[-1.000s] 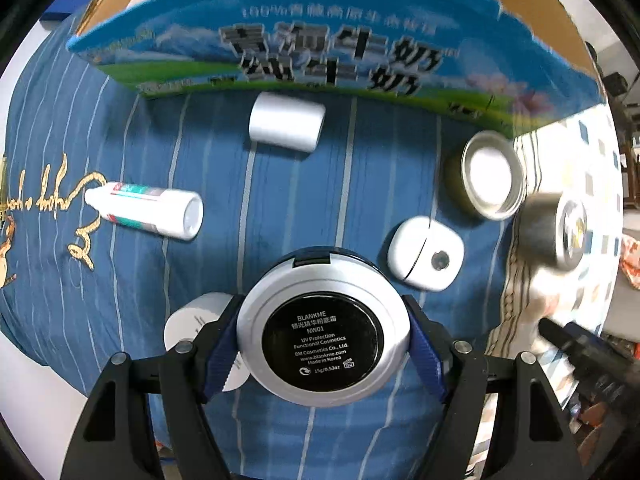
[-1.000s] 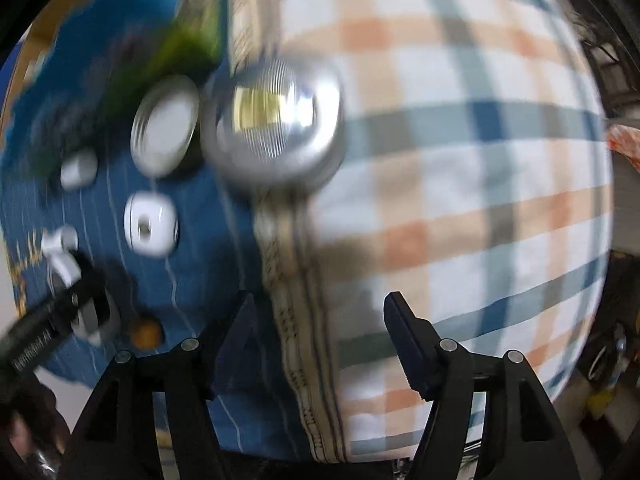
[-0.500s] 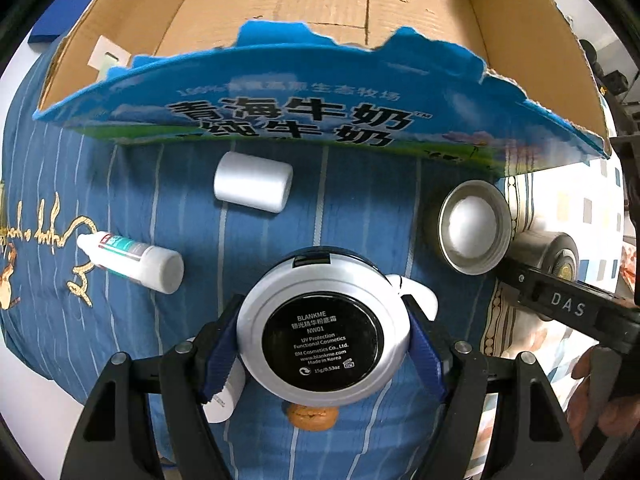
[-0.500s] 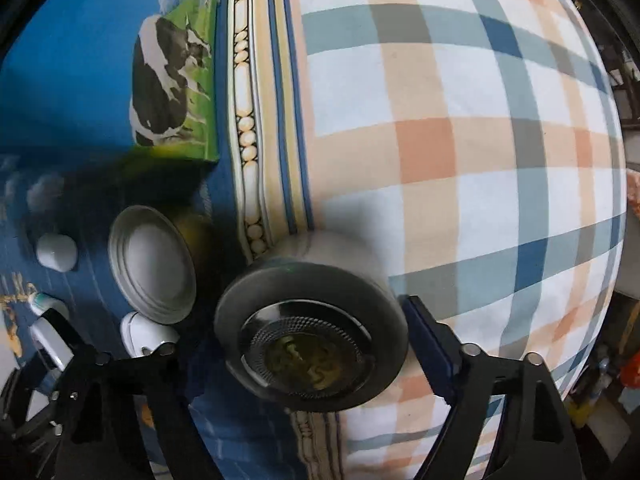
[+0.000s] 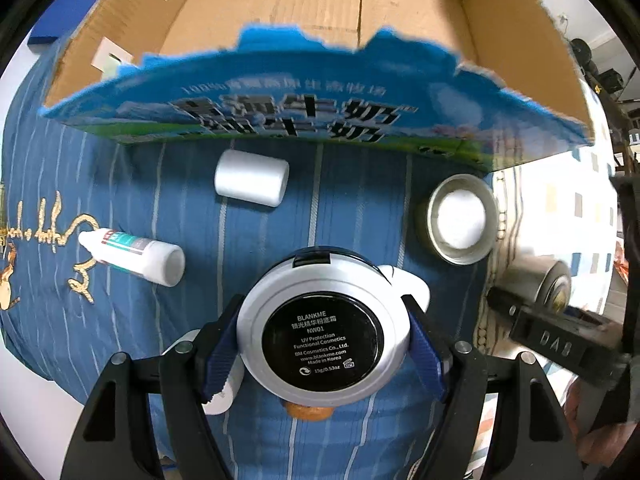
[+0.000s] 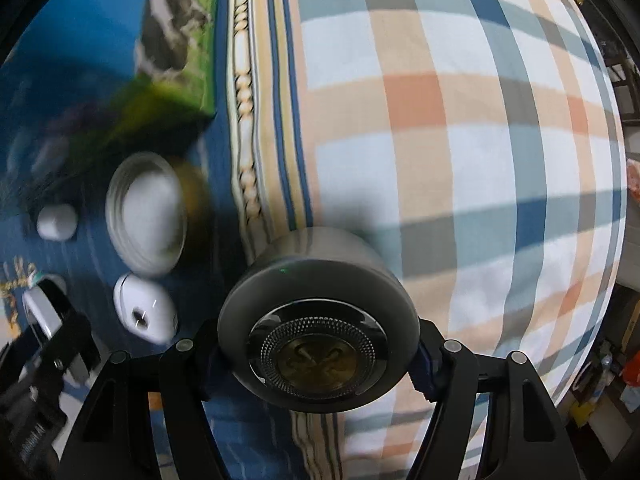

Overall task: Organize rigid objects
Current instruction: 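Lift both held containers and carry them over the cardboard box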

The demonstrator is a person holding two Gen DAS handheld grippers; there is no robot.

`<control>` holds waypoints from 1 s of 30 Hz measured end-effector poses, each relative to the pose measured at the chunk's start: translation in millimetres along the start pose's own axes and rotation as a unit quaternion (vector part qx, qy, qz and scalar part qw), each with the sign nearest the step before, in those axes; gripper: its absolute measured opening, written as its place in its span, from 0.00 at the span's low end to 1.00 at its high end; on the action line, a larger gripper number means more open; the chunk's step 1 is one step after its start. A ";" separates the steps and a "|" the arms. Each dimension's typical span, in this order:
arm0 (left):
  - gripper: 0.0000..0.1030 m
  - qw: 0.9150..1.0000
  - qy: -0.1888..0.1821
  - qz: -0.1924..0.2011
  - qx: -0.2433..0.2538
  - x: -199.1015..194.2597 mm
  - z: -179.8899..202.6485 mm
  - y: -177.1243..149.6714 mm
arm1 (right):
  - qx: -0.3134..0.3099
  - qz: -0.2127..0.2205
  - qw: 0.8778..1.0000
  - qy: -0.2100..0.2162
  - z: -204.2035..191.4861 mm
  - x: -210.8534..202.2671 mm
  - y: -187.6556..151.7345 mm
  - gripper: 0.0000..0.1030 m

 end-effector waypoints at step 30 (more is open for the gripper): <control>0.71 0.994 -0.061 0.075 0.055 -136.2 -13.2 238.0 | -0.060 0.128 0.989 0.039 -123.0 -188.0 110.9 0.70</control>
Point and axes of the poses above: each gripper's, at about its wrist camera, not at the fingertips, and x roughly the way its jaws point, z to its right, y to its top, the point moved 3 cm from there along x, roughly the way its jaws point, and after that the axes turned 8 degrees about -z, right-handed, at the moved point
